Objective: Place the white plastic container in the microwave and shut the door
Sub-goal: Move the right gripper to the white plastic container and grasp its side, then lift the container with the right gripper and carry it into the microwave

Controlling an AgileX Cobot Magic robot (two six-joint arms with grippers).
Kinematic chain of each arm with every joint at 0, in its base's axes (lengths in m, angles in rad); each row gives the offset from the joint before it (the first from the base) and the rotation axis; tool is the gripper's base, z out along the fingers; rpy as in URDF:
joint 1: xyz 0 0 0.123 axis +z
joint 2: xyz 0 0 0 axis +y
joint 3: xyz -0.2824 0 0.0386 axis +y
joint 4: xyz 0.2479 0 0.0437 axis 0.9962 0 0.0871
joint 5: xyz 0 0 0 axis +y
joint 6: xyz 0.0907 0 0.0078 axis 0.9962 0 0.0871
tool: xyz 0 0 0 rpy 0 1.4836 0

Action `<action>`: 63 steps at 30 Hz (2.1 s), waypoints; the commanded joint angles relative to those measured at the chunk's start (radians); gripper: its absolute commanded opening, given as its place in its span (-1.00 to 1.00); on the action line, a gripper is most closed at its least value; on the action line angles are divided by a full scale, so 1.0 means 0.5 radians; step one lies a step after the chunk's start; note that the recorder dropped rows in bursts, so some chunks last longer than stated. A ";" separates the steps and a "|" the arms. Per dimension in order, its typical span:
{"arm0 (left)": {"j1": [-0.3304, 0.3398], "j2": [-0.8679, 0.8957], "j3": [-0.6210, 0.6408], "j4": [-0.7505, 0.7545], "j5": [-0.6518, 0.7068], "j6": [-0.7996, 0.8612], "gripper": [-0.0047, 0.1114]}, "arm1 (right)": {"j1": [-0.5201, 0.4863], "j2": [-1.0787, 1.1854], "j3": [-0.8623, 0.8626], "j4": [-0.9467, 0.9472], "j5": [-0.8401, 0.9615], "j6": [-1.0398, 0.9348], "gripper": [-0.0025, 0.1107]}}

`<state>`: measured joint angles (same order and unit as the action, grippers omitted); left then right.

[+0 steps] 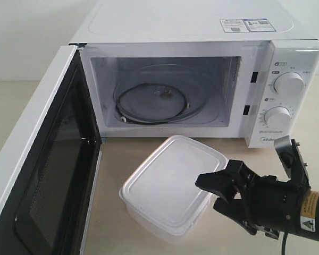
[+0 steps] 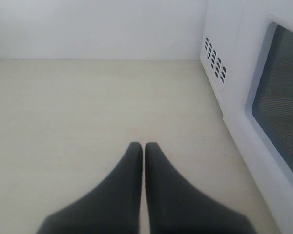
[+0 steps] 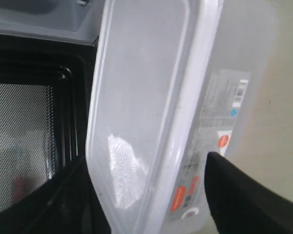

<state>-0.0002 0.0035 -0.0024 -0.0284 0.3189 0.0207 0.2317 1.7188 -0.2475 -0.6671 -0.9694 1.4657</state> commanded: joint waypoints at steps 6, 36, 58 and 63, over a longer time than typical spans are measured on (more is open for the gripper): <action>-0.018 -0.007 0.005 -0.025 -0.007 -0.013 -0.84 | 0.022 -0.001 -0.082 0.054 0.170 0.110 0.19; -0.018 -0.007 0.005 -0.025 -0.007 -0.013 -0.84 | 0.254 -0.001 -0.189 0.280 0.498 0.191 0.19; -0.018 -0.007 0.005 -0.025 -0.007 -0.013 -0.84 | 0.254 -0.001 -0.189 0.206 0.388 0.015 -0.96; -0.018 -0.007 0.005 -0.025 -0.007 -0.013 -0.84 | 0.254 -0.001 -0.189 0.207 0.388 -0.074 -0.96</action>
<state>-0.0002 0.0035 -0.0024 -0.0284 0.3189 0.0207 0.3586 1.7194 -0.3420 -0.5500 -0.7768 1.4696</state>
